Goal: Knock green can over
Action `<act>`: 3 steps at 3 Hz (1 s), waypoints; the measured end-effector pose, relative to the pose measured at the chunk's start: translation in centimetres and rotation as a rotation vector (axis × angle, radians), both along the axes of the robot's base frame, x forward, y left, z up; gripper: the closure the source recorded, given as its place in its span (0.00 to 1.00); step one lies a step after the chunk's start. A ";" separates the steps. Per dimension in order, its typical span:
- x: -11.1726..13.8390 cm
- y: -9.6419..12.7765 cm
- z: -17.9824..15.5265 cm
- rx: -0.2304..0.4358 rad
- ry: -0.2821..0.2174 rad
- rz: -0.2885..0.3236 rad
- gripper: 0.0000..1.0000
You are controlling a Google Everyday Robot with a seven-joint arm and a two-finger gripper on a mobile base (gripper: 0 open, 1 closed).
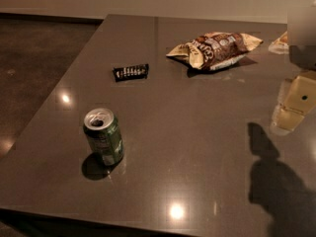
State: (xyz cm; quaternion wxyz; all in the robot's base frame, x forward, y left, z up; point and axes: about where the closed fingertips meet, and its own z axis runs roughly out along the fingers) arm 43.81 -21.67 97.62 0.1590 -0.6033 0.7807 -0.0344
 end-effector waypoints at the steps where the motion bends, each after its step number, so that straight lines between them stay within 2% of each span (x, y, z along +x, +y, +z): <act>1: 0.0 0.0 0.0 0.000 0.000 0.000 0.00; 2: 0.1 1.6 0.5 0.068 -0.014 0.047 0.00; 3: -0.2 5.0 1.0 0.187 -0.022 0.105 0.00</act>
Offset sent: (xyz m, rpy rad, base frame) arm 0.0007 0.0451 0.0104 0.1973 -0.0154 0.1378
